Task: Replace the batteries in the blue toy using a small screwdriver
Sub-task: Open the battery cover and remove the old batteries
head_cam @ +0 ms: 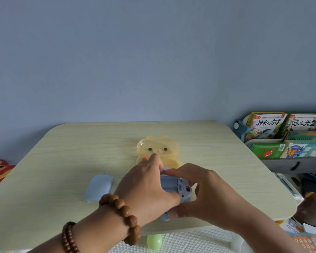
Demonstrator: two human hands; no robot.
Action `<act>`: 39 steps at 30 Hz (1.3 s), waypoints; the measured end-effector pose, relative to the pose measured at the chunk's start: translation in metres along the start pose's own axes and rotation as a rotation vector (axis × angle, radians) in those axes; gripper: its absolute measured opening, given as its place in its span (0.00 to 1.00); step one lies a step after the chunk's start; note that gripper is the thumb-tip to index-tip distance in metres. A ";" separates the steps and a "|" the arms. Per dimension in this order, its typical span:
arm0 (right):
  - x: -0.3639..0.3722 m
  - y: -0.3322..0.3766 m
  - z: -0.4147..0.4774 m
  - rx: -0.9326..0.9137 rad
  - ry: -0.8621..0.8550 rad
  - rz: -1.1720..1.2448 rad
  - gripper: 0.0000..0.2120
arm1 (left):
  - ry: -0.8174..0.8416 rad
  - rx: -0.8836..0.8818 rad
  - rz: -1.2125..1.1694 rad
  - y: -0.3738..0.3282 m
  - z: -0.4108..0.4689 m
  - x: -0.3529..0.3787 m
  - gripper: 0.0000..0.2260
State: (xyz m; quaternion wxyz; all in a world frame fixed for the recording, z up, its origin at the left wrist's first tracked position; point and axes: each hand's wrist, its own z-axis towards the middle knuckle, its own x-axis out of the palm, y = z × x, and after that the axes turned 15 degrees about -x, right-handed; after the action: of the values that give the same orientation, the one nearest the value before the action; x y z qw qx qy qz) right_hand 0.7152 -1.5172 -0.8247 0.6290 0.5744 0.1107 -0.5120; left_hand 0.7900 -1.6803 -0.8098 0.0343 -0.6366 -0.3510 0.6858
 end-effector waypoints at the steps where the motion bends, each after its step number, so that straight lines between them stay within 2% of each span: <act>1: 0.001 0.000 0.000 -0.002 -0.002 -0.006 0.37 | -0.006 -0.004 -0.003 -0.001 0.000 0.000 0.22; 14: 0.002 -0.002 -0.001 0.027 0.009 -0.040 0.40 | -0.078 -0.081 -0.144 -0.012 -0.007 0.014 0.30; 16: 0.002 -0.001 -0.002 0.033 0.015 -0.038 0.40 | -0.071 -0.088 -0.146 -0.012 -0.008 0.013 0.29; 21: 0.001 0.000 -0.004 0.033 -0.004 -0.031 0.39 | -0.052 -0.051 -0.089 -0.005 -0.005 0.008 0.17; 30: 0.002 0.003 -0.001 0.000 0.001 -0.041 0.37 | -0.021 -0.119 -0.051 -0.011 -0.004 0.009 0.25; 35: 0.001 0.003 -0.001 -0.007 0.003 -0.026 0.35 | -0.002 -0.126 -0.067 -0.014 -0.006 0.006 0.22; 39: 0.000 0.001 -0.001 -0.017 0.010 -0.026 0.36 | 0.041 -0.103 -0.083 -0.012 -0.011 -0.003 0.13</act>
State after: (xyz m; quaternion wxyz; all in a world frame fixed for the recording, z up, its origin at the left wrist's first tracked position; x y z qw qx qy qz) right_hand 0.7163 -1.5163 -0.8249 0.6266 0.5701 0.1260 -0.5163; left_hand 0.7955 -1.6679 -0.8006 0.0368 -0.6363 -0.4111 0.6517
